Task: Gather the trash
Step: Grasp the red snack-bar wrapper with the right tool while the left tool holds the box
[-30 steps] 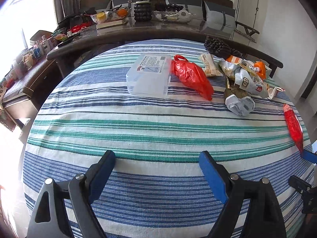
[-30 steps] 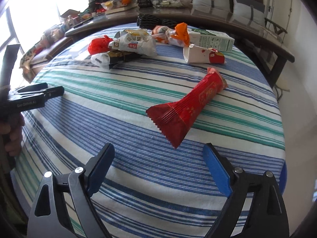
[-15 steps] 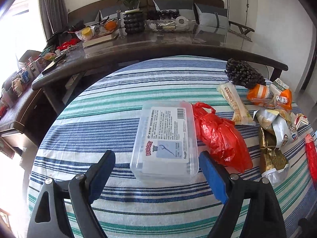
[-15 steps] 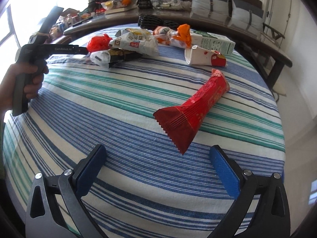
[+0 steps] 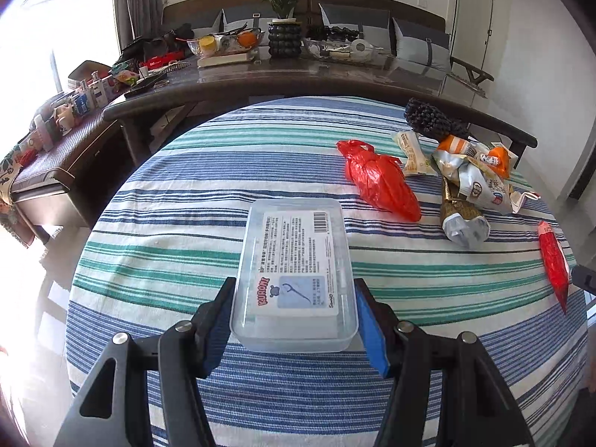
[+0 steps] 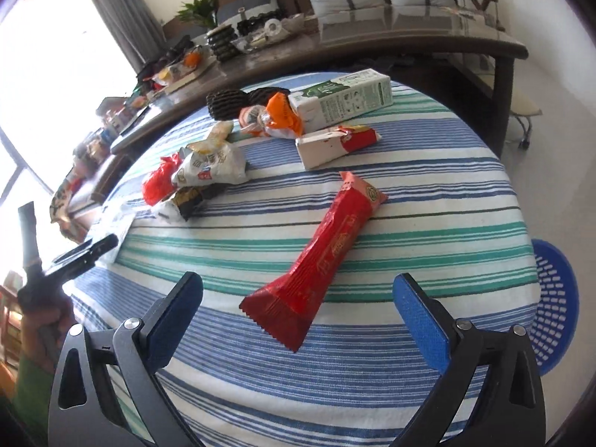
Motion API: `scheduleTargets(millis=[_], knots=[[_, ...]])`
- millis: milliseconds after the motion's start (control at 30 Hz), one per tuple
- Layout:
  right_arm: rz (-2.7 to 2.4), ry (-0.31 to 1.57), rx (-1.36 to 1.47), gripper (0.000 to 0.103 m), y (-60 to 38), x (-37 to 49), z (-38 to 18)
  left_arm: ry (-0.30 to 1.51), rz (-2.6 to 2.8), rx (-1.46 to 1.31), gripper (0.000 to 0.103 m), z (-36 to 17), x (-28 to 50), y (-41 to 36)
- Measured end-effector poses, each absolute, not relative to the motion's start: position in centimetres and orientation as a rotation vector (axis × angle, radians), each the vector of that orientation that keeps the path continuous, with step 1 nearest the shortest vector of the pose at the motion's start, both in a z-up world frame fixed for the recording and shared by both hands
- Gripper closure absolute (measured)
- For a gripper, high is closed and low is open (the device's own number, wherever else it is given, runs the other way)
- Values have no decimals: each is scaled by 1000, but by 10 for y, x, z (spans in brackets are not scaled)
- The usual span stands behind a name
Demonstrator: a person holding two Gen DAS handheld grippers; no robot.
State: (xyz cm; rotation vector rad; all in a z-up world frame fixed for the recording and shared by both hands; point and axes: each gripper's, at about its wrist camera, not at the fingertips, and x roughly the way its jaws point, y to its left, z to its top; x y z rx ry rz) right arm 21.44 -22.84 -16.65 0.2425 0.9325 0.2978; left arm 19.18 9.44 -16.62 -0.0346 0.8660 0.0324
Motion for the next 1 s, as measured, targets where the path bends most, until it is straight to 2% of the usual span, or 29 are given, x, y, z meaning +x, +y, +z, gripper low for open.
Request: scheduleTargets(millis=[33, 67, 100, 167, 200, 233, 300, 500, 567, 667, 833, 1000], knots=[[289, 938, 241, 2, -223, 221, -169, 855, 29, -25, 42, -165, 183, 89], [279, 952, 224, 7, -218, 225, -174, 847, 22, -24, 42, -165, 176, 83], [262, 975, 187, 13, -212, 230, -179, 844, 7, -30, 42, -165, 170, 78], [220, 975, 73, 31, -208, 229, -183, 847, -27, -53, 42, -166, 161, 70], [206, 991, 26, 33, -209, 227, -185, 850, -43, -62, 42, -166, 157, 66], [207, 995, 4, 42, -212, 224, -184, 851, -58, -69, 42, -167, 153, 62], [209, 1014, 7, 45, -228, 217, -183, 852, -92, -72, 42, -167, 149, 53], [181, 1034, 38, 42, -277, 195, -181, 879, -162, -41, 41, -169, 150, 27], [227, 1034, 90, 25, -287, 190, -177, 905, -185, -45, 37, -170, 150, 25], [283, 998, 87, 18, -289, 181, -165, 910, -222, -57, 34, -166, 145, 29], [334, 954, 22, 15, -280, 187, -148, 877, -266, -40, 33, -159, 138, 34], [419, 987, -125, 15, -251, 217, -146, 885, -280, 29, 31, -160, 157, 18]])
